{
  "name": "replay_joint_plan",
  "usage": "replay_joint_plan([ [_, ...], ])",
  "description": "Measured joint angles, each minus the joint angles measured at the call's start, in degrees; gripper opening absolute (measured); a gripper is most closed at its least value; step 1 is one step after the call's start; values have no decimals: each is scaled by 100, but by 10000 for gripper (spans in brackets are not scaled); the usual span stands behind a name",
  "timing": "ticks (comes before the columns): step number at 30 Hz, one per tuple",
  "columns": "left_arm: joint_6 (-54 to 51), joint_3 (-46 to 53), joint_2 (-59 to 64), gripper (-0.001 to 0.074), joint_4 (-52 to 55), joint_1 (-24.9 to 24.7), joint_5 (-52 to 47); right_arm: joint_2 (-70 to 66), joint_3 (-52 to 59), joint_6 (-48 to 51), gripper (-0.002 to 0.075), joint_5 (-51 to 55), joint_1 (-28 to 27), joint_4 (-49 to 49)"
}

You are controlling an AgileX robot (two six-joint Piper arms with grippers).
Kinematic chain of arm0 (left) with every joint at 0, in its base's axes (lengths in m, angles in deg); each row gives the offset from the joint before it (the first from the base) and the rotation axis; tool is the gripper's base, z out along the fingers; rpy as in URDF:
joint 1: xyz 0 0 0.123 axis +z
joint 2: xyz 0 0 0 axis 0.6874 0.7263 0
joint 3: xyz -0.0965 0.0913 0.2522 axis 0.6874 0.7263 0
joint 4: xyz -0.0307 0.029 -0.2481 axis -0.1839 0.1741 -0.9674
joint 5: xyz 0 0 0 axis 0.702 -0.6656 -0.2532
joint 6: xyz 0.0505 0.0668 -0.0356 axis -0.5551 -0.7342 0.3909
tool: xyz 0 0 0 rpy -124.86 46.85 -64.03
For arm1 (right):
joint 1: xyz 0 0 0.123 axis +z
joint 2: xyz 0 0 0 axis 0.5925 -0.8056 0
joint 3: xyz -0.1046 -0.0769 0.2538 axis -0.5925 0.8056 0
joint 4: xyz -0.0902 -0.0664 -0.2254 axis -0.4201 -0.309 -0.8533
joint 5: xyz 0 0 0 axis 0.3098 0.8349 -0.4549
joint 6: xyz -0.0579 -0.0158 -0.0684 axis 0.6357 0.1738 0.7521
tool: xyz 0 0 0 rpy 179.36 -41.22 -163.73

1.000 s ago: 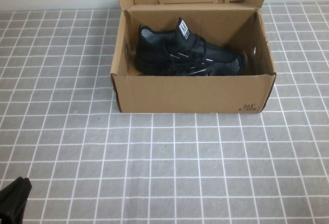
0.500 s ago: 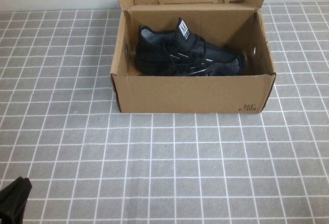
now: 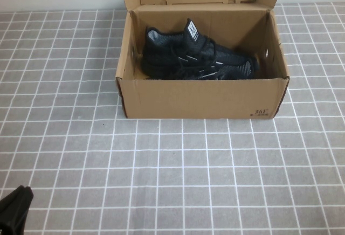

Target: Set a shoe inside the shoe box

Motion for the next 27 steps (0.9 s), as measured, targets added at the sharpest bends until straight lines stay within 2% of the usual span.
replay_joint_plan([
  [3,0,0,0,-1,60,0,0,0,0,0,-16,-1,0,0],
  [7,180,0,-362,-1,1262,127,-34,0,0,0,-16,-1,0,0],
  [11,1124,0,-970,-1,2160,632,-60,0,0,0,-16,-1,0,0],
  [17,1750,0,-1747,-1,2492,1354,-394,0,0,0,-17,2,0,0],
  [27,2131,8,-1855,-1,2862,1411,-2182,0,0,0,-16,11,0,0],
])
